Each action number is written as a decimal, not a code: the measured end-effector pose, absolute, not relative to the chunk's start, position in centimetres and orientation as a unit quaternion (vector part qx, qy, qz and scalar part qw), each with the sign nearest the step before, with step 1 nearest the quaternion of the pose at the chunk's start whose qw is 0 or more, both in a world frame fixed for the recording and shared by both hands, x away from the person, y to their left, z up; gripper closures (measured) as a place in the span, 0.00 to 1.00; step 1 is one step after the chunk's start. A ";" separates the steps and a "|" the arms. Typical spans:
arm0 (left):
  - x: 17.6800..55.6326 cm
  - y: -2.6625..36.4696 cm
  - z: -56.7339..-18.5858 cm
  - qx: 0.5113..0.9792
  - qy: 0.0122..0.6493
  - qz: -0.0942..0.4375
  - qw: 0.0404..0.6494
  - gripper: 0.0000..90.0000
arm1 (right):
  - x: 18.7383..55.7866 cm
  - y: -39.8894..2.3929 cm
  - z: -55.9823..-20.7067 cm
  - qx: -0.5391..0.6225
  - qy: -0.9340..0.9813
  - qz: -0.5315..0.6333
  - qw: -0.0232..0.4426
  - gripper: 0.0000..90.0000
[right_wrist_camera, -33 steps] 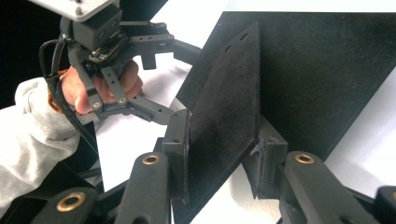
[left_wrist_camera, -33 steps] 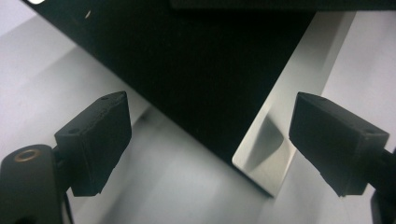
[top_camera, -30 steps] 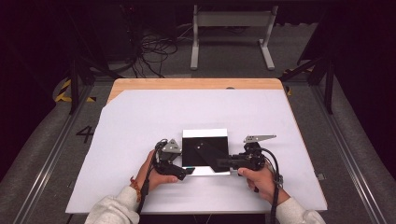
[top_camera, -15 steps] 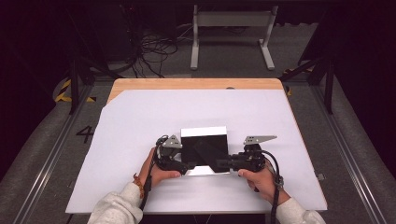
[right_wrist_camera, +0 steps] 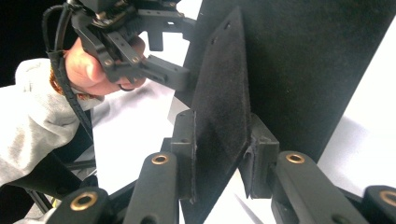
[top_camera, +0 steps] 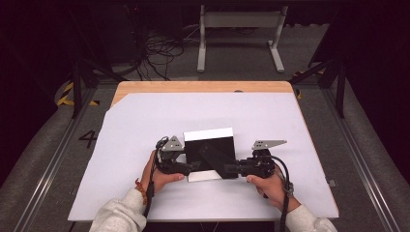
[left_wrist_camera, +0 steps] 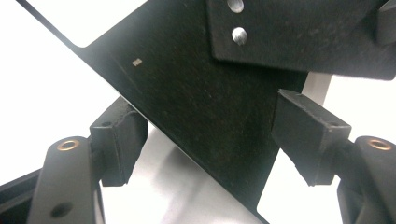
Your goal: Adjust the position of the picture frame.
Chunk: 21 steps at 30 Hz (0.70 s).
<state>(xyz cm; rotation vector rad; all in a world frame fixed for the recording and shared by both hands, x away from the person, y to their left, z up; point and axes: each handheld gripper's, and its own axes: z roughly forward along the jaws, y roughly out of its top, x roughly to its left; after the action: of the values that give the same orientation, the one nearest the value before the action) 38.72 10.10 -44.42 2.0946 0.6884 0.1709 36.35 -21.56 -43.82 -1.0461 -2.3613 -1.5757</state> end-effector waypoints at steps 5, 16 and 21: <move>38.6 10.4 -43.9 0.843 0.275 0.090 0.455 0.45 | 36.3 -21.6 -43.9 -0.347 -0.782 -0.516 0.052 0.79; 38.9 10.6 -43.4 0.837 0.274 0.112 0.461 0.57 | 36.3 -21.5 -44.0 -0.349 -0.785 -0.511 0.033 0.80; 39.1 10.6 -43.2 0.830 0.277 0.119 0.469 0.60 | 36.3 -21.4 -44.0 -0.348 -0.788 -0.508 0.024 0.81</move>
<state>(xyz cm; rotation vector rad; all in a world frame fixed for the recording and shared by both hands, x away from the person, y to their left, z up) 39.09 10.61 -43.18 2.0350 0.6789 0.2915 36.34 -21.37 -44.03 -1.0763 -2.4375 -1.5724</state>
